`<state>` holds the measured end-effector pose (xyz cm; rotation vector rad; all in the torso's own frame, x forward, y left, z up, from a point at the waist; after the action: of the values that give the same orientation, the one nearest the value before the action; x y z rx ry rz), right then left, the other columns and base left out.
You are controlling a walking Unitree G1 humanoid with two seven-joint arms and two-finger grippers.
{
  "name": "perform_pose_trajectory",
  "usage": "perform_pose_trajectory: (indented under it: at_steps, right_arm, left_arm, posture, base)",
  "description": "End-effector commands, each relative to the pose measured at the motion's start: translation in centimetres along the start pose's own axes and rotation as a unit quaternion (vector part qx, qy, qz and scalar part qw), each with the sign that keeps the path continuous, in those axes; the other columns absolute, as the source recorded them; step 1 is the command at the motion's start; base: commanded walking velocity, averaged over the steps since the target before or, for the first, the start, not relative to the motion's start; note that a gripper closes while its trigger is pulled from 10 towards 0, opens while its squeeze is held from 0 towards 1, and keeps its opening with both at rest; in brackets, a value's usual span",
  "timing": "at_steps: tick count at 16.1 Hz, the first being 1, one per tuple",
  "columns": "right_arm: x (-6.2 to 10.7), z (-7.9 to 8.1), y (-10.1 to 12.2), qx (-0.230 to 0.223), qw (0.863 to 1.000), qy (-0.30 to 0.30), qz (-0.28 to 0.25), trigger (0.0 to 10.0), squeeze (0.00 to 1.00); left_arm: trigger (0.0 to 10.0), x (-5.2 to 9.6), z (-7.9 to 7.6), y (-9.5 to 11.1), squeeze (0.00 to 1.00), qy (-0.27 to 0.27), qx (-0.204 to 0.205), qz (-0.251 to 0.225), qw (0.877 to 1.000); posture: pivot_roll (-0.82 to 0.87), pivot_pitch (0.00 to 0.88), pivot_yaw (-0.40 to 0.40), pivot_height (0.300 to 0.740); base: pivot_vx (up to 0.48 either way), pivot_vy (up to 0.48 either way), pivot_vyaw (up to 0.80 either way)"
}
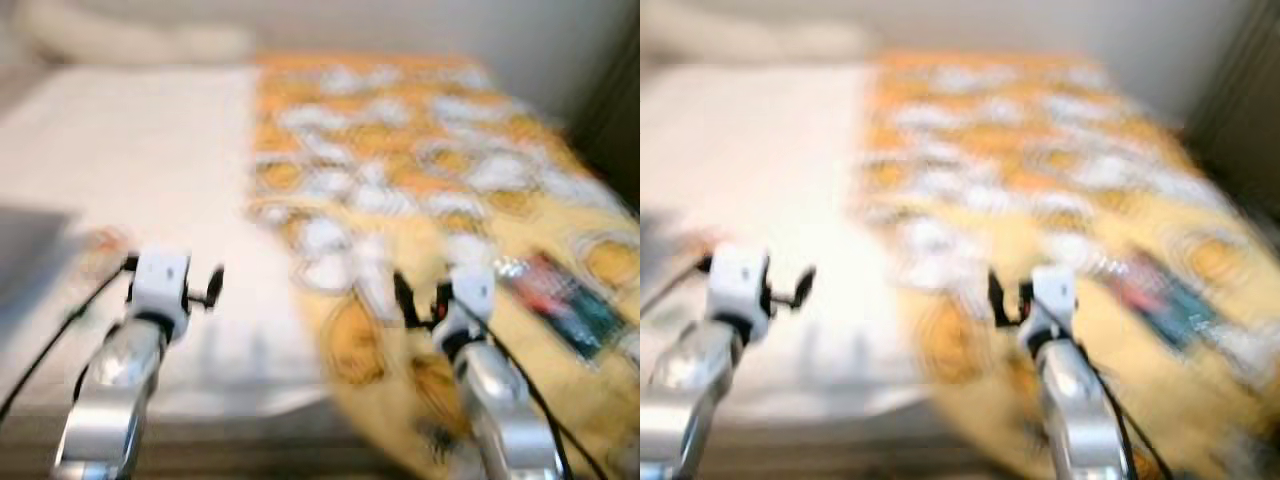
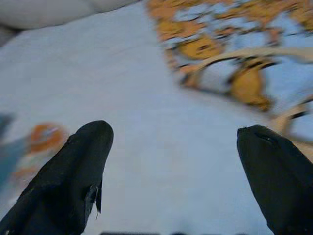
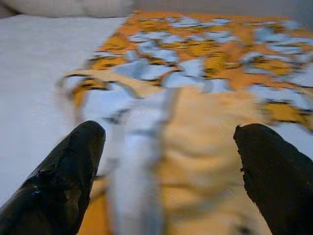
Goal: Clean up the room
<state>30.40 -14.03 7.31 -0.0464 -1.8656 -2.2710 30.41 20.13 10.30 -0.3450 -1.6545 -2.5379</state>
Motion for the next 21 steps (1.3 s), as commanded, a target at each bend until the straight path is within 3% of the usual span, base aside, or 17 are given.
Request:
perform_pose_trajectory:
  at_steps: [1,3,9,17,21]
  right_arm:
    - [0.2,-0.8,-0.3,0.002,1.0,-0.012,0.007,10.0,0.0]
    - [0.2,-0.7,-0.4,0.001,1.0,-0.014,0.006,10.0,0.0]
    - [0.0,-1.6,-0.4,-0.037,0.999,-0.037,0.003,10.0,0.0]
    - [-1.0,-0.9,0.0,-0.055,0.998,-0.036,-0.002,10.0,0.0]
    - [-1.3,-0.3,-0.4,-0.063,0.997,-0.034,0.009,10.0,0.0]
  left_arm:
    - [10.0,-0.1,-0.6,0.2,0.0,-0.009,-0.003,-0.004,1.0]
    - [10.0,0.0,-0.6,0.2,0.0,-0.01,-0.003,-0.004,1.0]
    - [10.0,-0.2,-0.8,1.1,0.0,-0.016,-0.016,-0.017,1.0]
    - [10.0,-0.9,0.0,1.3,0.0,-0.005,-0.02,-0.013,1.0]
    - [10.0,-0.9,-0.2,1.1,0.0,-0.002,0.003,-0.012,1.0]
  posture:
    - [0.05,0.0,0.01,0.74]
    - [0.05,0.0,0.011,0.74]
    - [0.05,0.0,0.02,0.74]
    - [0.04,0.0,0.037,0.74]
    - [0.03,0.0,0.046,0.74]
  base:
    - [0.0,0.334,0.8]
    - [0.0,0.332,0.8]
    - [0.0,0.341,0.0]
    - [0.0,0.3,0.0]
    - [0.0,0.293,0.0]
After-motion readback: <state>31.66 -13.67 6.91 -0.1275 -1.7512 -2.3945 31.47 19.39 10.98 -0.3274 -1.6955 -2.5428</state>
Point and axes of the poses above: a point about 5 cm out from each wrist's last joint towards the gripper, its own x axis pointing back from the gripper into the wrist, its own y axis along the axis of the wrist's last joint, z = x × y, the point moved 5 cm from there along -x, pointing out of the wrist towards the gripper, and after that the axes turned 10 degrees about -x, right-handed, at the moved point
